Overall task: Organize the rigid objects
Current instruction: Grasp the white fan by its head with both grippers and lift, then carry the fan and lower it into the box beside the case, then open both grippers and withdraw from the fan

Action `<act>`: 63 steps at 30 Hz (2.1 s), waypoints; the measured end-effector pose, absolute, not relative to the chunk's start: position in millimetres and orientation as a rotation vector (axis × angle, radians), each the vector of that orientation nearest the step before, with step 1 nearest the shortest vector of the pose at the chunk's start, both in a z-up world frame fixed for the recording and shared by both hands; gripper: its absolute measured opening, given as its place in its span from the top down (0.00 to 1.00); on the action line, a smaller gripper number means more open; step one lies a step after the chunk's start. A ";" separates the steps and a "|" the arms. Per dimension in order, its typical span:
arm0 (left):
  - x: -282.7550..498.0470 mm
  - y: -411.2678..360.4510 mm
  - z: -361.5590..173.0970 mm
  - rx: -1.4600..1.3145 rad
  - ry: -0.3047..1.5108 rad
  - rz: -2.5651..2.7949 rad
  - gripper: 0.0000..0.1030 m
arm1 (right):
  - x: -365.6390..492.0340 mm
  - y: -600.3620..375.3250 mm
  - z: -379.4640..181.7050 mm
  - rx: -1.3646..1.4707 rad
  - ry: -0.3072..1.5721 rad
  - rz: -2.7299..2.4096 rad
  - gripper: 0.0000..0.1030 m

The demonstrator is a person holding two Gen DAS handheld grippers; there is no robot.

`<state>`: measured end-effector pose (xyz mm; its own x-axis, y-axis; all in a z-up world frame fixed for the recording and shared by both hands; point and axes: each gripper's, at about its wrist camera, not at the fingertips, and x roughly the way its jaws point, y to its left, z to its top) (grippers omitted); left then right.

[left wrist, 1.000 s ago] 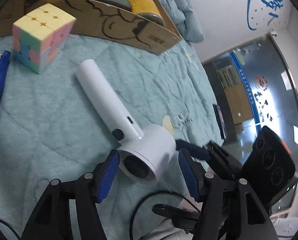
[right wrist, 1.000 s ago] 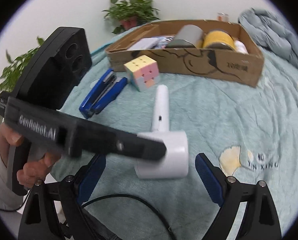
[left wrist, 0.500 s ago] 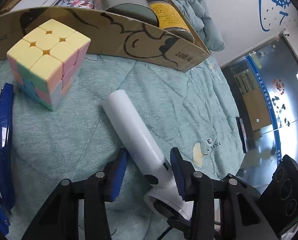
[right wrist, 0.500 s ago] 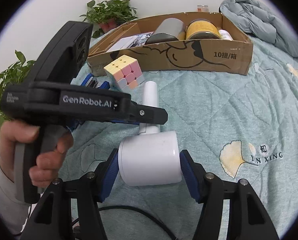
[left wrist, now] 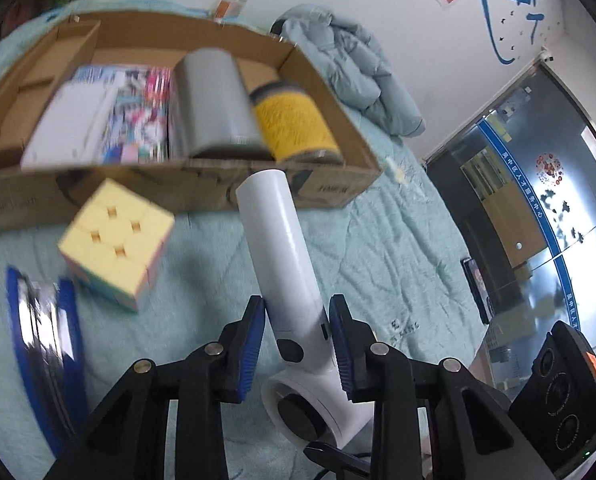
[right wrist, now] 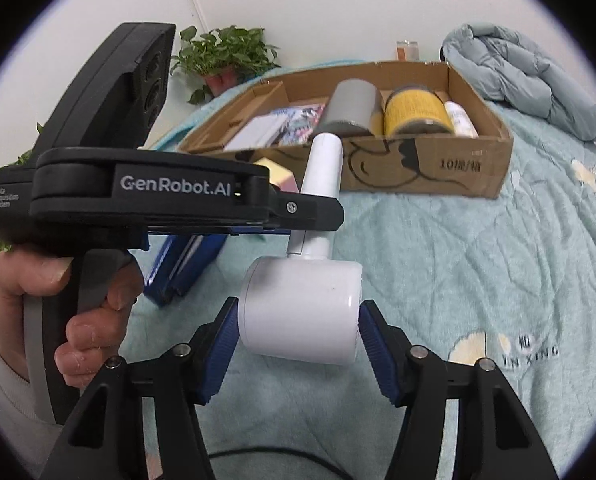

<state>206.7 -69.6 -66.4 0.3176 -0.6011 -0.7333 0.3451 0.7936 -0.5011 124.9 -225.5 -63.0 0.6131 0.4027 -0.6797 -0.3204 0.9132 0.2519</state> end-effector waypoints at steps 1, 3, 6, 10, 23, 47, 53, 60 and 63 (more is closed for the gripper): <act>210.4 -67.7 -59.0 -0.265 1.065 -0.632 0.71 | 129.1 -223.4 -58.6 0.108 0.797 0.419 0.43; 219.9 -62.6 -42.7 -0.252 1.032 -0.632 0.71 | 139.1 -218.6 -45.9 0.105 0.761 0.424 0.43; 238.2 -53.5 -20.2 -0.234 0.986 -0.628 0.71 | 155.0 -211.2 -30.9 0.100 0.725 0.435 0.43; 267.3 -41.2 1.1 -0.205 0.942 -0.629 0.71 | 184.2 -197.3 -13.1 0.068 0.693 0.439 0.43; 384.0 3.9 7.3 -0.250 0.944 -0.611 0.72 | 277.3 -163.9 0.8 0.033 0.696 0.422 0.43; 412.0 11.7 -79.4 -0.272 1.108 -0.578 0.72 | 294.2 -147.6 -34.3 0.053 0.871 0.373 0.42; 352.6 31.4 -35.8 -0.187 0.885 -0.477 0.13 | 240.3 -166.9 -16.9 -0.013 0.701 0.309 0.12; 256.7 44.8 -5.4 -0.143 0.660 -0.316 0.03 | 203.8 -190.3 -36.9 0.029 0.725 0.292 0.18; 229.5 45.2 -8.8 -0.119 0.683 -0.269 0.80 | 192.7 -190.8 -39.2 0.005 0.728 0.296 0.77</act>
<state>229.6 45.2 -8.8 0.7428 -0.2837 -0.6065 0.2062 0.9587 -0.1960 192.7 -190.8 -39.2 0.7066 0.2682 -0.6548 -0.2648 0.9584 0.1068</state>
